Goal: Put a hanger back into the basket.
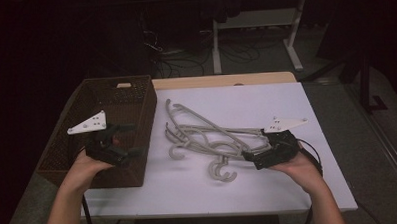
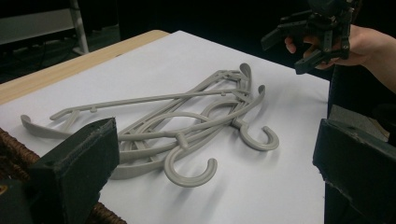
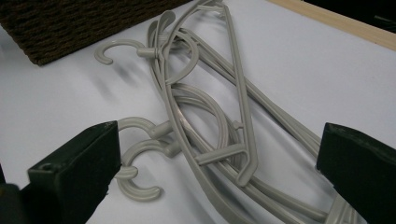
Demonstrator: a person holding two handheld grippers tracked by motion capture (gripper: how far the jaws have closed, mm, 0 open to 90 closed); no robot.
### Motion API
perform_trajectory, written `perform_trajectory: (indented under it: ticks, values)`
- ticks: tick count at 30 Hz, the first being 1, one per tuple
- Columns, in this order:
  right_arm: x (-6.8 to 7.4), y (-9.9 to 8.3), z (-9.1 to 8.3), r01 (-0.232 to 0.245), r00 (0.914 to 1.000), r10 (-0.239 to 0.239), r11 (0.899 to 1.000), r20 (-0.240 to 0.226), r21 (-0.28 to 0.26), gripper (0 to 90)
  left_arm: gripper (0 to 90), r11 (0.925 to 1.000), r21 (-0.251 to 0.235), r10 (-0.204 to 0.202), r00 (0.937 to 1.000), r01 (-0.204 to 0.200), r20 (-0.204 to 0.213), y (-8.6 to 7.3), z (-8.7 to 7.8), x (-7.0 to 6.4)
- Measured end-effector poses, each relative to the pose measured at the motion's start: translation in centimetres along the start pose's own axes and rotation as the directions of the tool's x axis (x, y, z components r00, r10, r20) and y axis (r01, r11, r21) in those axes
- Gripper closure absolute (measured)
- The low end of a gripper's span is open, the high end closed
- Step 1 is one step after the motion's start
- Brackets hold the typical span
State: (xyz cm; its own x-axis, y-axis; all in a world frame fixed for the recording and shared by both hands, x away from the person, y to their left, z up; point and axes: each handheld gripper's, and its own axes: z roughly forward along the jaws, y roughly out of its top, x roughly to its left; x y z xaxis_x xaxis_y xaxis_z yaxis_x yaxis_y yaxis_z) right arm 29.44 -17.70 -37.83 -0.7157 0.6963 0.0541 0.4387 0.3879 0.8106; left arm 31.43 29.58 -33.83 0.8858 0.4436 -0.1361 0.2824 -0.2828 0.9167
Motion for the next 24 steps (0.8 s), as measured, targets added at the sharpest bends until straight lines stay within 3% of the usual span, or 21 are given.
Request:
perform_trajectory:
  ticks: [6, 14, 20, 24]
  values:
    - [-0.1, -0.1, 0.1, -0.005, 1.0, 0.005, 1.0, -0.004, 0.004, 0.0, 0.4, 1.0, 0.001, -0.009, 0.9997, 0.009, 0.021, 0.4, 1.0, -0.5]
    - [-0.2, 0.0, 0.6, 0.009, 0.9998, -0.009, 1.0, -0.016, 0.026, 0.0, 0.4, 0.9998, 0.008, -0.02, 0.9972, 0.019, 0.072, 0.7, 3.8, -2.0]
    - [0.3, 0.6, 2.3, 0.04, 0.9986, -0.037, 0.997, -0.037, 0.065, 0.0, 0.4, 0.9998, -0.007, -0.017, 0.9953, 0.018, 0.096, 0.8, 5.2, -3.5]
    - [0.6, 1.4, 3.6, 0.038, 0.9969, -0.034, 0.997, -0.071, 0.061, 6.2, 0.4, 0.9996, -0.016, -0.02, 0.9937, 0.022, 0.11, 0.5, 6.0, -4.6]
